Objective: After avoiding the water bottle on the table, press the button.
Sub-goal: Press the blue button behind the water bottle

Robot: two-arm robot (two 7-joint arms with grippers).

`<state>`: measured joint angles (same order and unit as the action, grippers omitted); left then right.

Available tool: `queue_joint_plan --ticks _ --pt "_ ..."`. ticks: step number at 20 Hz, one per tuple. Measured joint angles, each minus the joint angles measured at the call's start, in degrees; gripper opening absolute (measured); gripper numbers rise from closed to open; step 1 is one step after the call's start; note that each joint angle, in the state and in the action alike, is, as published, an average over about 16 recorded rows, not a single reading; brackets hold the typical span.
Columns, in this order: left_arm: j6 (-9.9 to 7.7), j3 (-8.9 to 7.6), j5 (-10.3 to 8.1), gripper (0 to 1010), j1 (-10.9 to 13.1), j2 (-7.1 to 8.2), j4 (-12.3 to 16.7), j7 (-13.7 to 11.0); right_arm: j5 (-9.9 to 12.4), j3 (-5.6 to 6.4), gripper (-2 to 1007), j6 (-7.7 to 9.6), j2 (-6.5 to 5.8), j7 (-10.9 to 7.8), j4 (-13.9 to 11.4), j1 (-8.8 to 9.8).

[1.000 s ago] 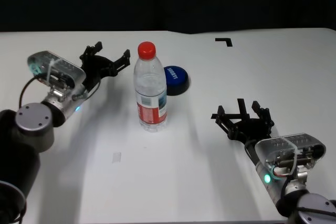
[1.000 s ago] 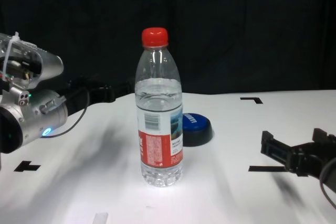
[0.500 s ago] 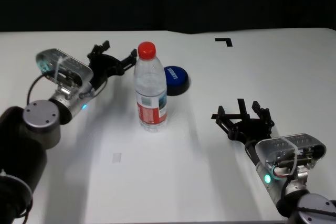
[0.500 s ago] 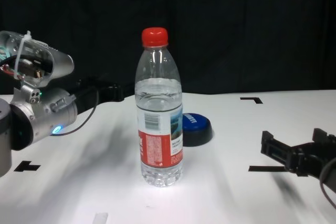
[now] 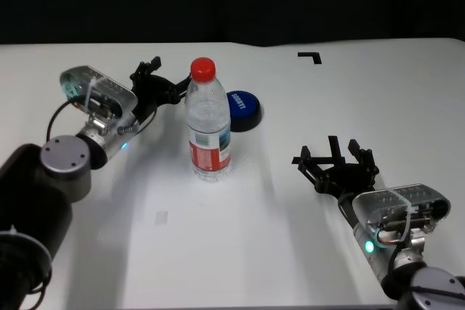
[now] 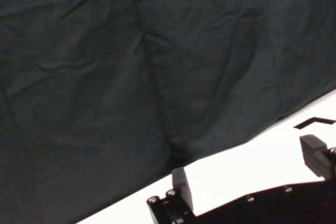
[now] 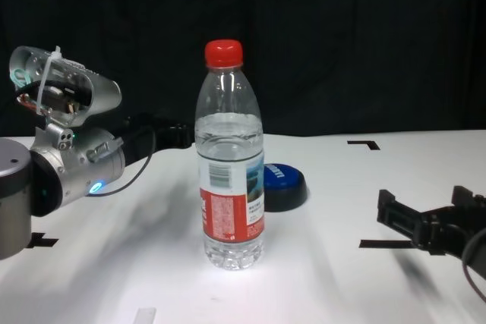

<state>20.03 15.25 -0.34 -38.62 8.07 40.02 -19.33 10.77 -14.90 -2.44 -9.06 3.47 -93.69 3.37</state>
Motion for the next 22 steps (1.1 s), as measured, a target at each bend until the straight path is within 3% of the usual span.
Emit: queue_joint_plan --ticks 12,22 --pt "1.35 0.33 -0.1 1003 -1.92 -0.93 -3.46 -0.61 0.0 0.0 1003 0.0 -0.01 0.0 0.0 0.0" --pt "1.57 0.28 -0.25 1003 -2.04 -1.11 -3.65 -0.72 0.0 0.0 1003 0.0 -0.01 0.0 0.0 0.0"
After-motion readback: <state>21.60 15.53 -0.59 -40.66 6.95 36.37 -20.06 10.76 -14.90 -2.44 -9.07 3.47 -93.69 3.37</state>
